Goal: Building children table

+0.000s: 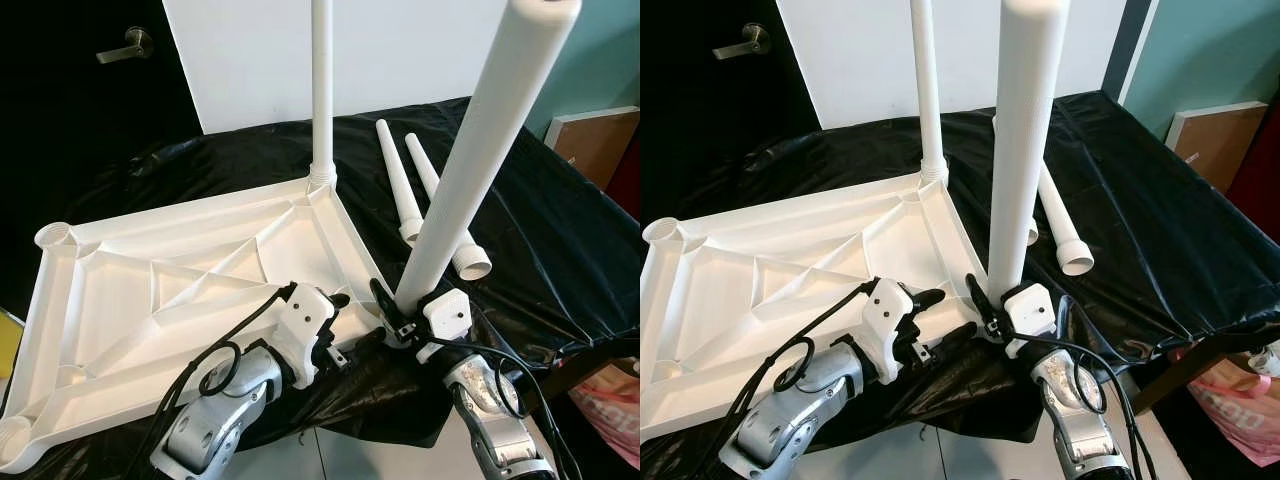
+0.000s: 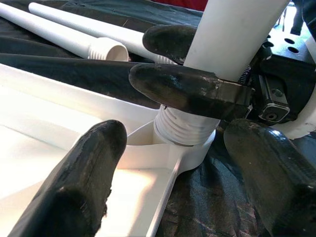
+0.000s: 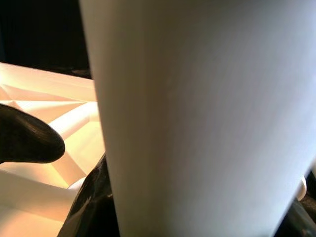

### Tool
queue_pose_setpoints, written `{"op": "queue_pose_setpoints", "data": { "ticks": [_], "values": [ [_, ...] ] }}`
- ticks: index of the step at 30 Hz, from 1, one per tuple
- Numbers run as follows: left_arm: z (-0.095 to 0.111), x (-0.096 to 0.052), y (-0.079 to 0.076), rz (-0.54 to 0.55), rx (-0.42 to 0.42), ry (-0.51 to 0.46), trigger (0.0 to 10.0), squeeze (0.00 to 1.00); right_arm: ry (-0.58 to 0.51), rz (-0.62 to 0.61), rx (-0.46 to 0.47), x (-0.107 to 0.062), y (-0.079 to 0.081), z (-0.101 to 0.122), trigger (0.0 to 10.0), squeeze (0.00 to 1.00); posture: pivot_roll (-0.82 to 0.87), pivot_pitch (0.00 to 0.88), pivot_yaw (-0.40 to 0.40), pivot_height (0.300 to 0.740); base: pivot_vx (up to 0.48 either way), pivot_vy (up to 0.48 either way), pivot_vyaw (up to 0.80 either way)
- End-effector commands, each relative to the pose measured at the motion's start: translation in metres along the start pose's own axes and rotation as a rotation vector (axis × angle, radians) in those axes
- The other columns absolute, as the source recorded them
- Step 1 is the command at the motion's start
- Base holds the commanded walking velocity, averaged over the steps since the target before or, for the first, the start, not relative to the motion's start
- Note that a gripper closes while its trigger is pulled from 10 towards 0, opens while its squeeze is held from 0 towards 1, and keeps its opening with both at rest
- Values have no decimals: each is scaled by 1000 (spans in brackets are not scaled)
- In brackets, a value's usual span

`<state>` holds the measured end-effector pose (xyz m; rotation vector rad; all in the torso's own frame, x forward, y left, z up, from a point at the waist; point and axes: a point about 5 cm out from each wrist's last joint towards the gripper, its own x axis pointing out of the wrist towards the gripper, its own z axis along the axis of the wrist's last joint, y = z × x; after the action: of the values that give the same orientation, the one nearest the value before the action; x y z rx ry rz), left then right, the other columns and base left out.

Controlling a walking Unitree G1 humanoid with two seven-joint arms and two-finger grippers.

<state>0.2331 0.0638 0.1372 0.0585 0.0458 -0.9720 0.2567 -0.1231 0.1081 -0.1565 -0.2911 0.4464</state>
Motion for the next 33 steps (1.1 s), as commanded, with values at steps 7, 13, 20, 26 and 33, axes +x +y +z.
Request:
{"op": "queue_pose_setpoints", "data": {
  "ticks": [7,13,20,26,33],
  "values": [
    [2,0,-6,-90,11,7,10000,0,232,-64,98,-12,-5,-34,10000,0,-151,49,37,740,0,0,0],
    [2,0,-6,-93,11,8,10000,0,338,-90,115,-10,-7,-44,10000,0,-152,51,37,740,0,0,0],
    [2,0,-6,-90,8,8,10000,0,377,-88,170,-5,-6,-44,10000,0,-149,59,34,740,0,0,0],
    [2,-1,-7,-86,5,9,10000,0,421,-100,208,-2,-9,-44,10000,0,-148,66,31,740,0,0,0],
    [2,-1,-7,-85,3,9,10000,0,441,-98,215,-2,-9,-44,10000,0,-147,72,30,740,0,0,0]
  ]
}}
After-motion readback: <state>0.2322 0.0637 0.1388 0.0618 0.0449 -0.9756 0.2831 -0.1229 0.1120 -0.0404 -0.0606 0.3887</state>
